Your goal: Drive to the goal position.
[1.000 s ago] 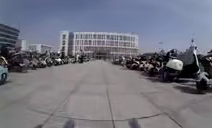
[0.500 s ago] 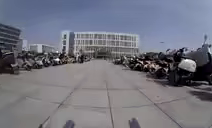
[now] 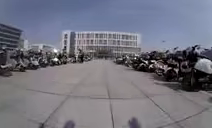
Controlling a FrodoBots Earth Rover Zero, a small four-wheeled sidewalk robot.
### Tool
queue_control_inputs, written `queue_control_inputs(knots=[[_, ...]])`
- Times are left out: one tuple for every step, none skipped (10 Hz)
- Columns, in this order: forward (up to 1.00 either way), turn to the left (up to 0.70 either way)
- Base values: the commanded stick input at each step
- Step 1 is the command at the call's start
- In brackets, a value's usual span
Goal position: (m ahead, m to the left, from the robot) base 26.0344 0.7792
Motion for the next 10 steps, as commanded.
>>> queue_control_inputs(knots=[[1.0,0.0],[1.0,0.0],[1.0,0.0],[1.0,0.0],[1.0,0.0],[1.0,0.0],[1.0,0.0],[1.0,0.0],[1.0,0.0],[1.0,0.0]])
